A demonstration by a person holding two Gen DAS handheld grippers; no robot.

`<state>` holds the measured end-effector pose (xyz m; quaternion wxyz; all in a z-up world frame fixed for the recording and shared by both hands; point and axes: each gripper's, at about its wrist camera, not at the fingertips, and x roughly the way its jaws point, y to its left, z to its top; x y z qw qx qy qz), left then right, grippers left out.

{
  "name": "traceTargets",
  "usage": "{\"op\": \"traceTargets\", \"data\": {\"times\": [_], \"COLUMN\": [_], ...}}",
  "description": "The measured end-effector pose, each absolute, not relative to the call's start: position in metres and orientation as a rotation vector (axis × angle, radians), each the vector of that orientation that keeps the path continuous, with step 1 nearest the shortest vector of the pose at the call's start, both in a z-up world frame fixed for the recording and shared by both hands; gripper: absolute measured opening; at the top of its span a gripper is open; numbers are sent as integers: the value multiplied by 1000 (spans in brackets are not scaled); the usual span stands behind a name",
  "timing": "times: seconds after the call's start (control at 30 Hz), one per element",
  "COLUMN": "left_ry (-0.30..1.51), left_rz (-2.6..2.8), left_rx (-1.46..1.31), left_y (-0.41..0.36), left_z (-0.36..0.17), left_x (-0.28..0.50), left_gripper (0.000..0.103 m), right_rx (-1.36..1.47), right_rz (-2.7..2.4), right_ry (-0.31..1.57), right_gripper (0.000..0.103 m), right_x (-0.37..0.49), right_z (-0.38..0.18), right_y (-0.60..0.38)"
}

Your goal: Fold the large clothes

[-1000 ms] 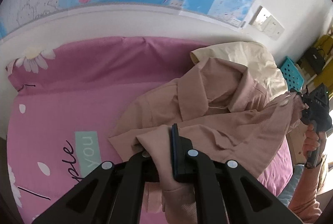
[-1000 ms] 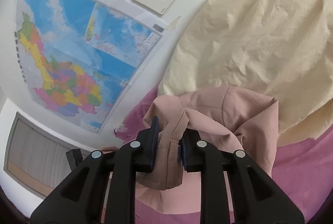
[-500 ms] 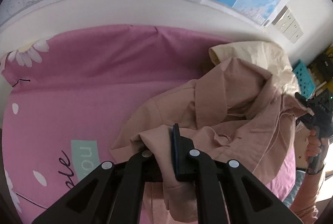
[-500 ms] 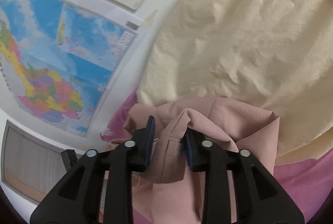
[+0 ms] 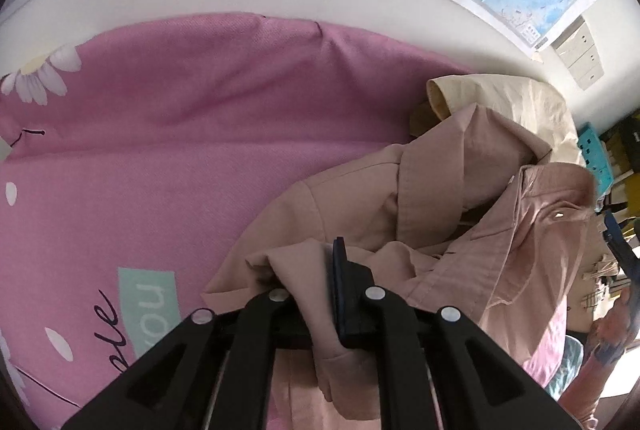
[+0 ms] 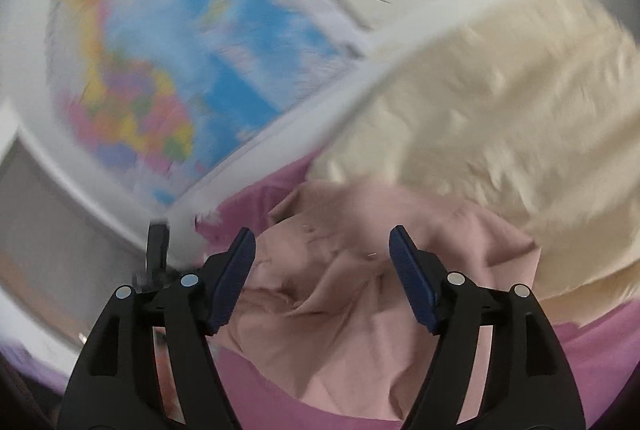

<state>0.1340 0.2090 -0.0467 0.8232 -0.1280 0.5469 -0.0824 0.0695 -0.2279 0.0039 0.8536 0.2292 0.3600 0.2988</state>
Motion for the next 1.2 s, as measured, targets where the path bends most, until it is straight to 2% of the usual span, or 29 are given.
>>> {"op": "traceTargets", "data": {"times": [0.07, 0.13, 0.33, 0.37, 0.4, 0.43, 0.47, 0.5, 0.6, 0.67, 0.8, 1.0, 1.13, 1.17, 1.2], "left_ry": [1151, 1136, 1120, 1116, 1111, 1103, 1095, 1076, 999, 933, 802, 847, 857, 880, 912], "left_rz": [-201, -208, -194, -197, -202, -207, -210, -218, -207, -222, -314, -421, -261, -248, -250], "left_rx": [-290, -300, -302, -304, -310, -315, -315, -309, -269, -243, -135, 108, 326, 341, 338], "left_y": [209, 210, 212, 211, 211, 211, 210, 211, 212, 211, 183, 108, 84, 86, 90], "left_z": [-44, -41, -37, -35, -33, -30, -28, -23, -4, 10, 30, 1, -30, -38, -46], "left_x": [132, 130, 123, 122, 122, 120, 119, 115, 99, 86, 62, 65, 83, 91, 98], "left_gripper": [19, 20, 32, 34, 40, 47, 50, 53, 60, 61, 71, 71, 71, 70, 63], "right_rx": [279, 98, -246, -286, -323, -366, -382, -347, -266, -220, -186, -174, -124, -107, -93], "right_rz": [670, 675, 586, 566, 549, 536, 516, 521, 544, 544, 540, 510, 499, 501, 509], "right_ry": [734, 766, 887, 895, 896, 890, 878, 878, 794, 725, 648, 674, 688, 694, 698], "right_gripper": [69, 68, 64, 53, 34, 24, 8, 5, 5, 4, 4, 4, 4, 4, 4], "right_x": [50, 42, 55, 58, 60, 61, 63, 65, 63, 60, 70, 106, 114, 116, 117], "right_z": [13, 6, -63, -71, -78, -85, -88, -86, -58, -34, -3, -10, -17, -18, -19], "right_y": [-196, -160, -81, -74, -68, -62, -61, -64, -79, -88, -88, -65, -62, -64, -66]}}
